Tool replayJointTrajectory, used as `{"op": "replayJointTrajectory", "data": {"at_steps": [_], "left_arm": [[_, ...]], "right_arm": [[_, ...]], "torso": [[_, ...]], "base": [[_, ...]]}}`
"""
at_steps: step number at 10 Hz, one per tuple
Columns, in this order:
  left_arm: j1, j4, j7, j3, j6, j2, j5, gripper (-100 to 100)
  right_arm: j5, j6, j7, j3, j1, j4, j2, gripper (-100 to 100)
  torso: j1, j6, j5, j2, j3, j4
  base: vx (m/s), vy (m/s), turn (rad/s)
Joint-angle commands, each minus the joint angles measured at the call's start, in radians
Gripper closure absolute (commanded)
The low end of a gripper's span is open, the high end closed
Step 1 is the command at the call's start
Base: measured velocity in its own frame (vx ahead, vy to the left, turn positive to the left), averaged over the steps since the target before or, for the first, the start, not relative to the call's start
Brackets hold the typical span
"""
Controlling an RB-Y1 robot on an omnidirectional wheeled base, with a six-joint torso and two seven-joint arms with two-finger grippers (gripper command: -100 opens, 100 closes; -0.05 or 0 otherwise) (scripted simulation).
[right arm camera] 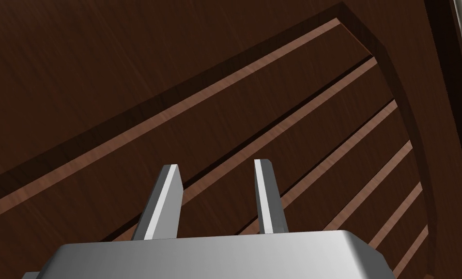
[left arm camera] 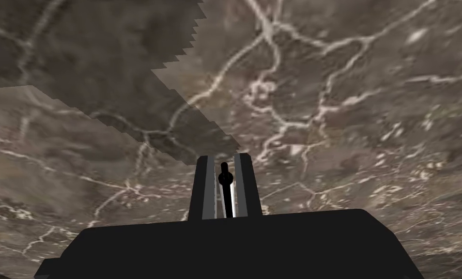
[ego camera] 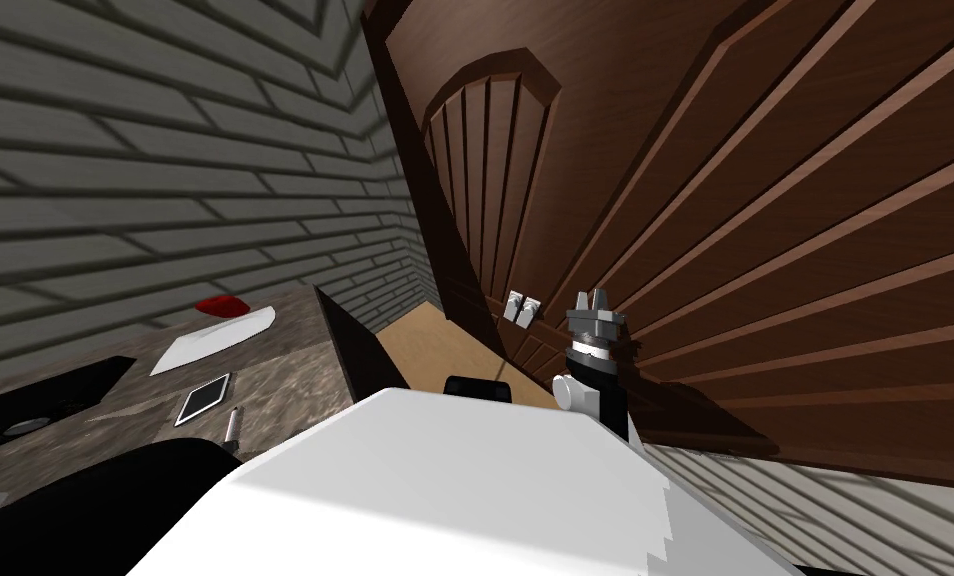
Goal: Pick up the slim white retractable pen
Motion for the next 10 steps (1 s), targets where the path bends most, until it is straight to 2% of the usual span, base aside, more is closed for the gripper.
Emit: {"op": "replayJointTrajectory", "data": {"at_steps": [1,2,3,7,8,9,10], "left_arm": [[0.000,0.000,0.000,0.000,0.000,0.000,0.000,100],[0.000,0.000,0.000,0.000,0.000,0.000,0.000,0],[0.003,-0.007,0.013,-0.002,-0.006,0.030,0.010,100],[0.030,-0.030,0.034,0.008,-0.026,0.114,0.050,100],[0.035,-0.033,0.037,0.010,-0.030,0.128,0.056,100],[0.025,-0.028,0.037,0.003,-0.028,0.116,0.045,100],[0.023,-0.028,0.041,0.002,-0.028,0.118,0.044,0]], "right_arm": [[0.000,0.000,0.000,0.000,0.000,0.000,0.000,0],[0.000,0.000,0.000,0.000,0.000,0.000,0.000,0],[0.000,0.000,0.000,0.000,0.000,0.000,0.000,0],[0.000,0.000,0.000,0.000,0.000,0.000,0.000,0],[0.000,0.000,0.000,0.000,0.000,0.000,0.000,0],[0.000,0.000,0.000,0.000,0.000,0.000,0.000,0],[0.000,0.000,0.000,0.000,0.000,0.000,0.000,0]], "torso": [[0.000,0.000,0.000,0.000,0.000,0.000],[0.000,0.000,0.000,0.000,0.000,0.000],[0.000,0.000,0.000,0.000,0.000,0.000],[-0.003,0.000,-0.001,0.002,0.001,0.000],[-0.003,-0.001,-0.001,0.002,0.001,0.000],[-0.003,-0.001,-0.001,0.002,0.001,0.000],[-0.002,-0.001,0.000,0.001,0.001,0.000]], "base": [[0.000,0.000,0.000],[0.000,0.000,0.000],[-0.021,-0.022,0.045],[-0.030,-0.034,0.037],[-0.030,-0.032,0.035],[-0.013,-0.015,0.003],[0.000,0.000,0.000]]}}
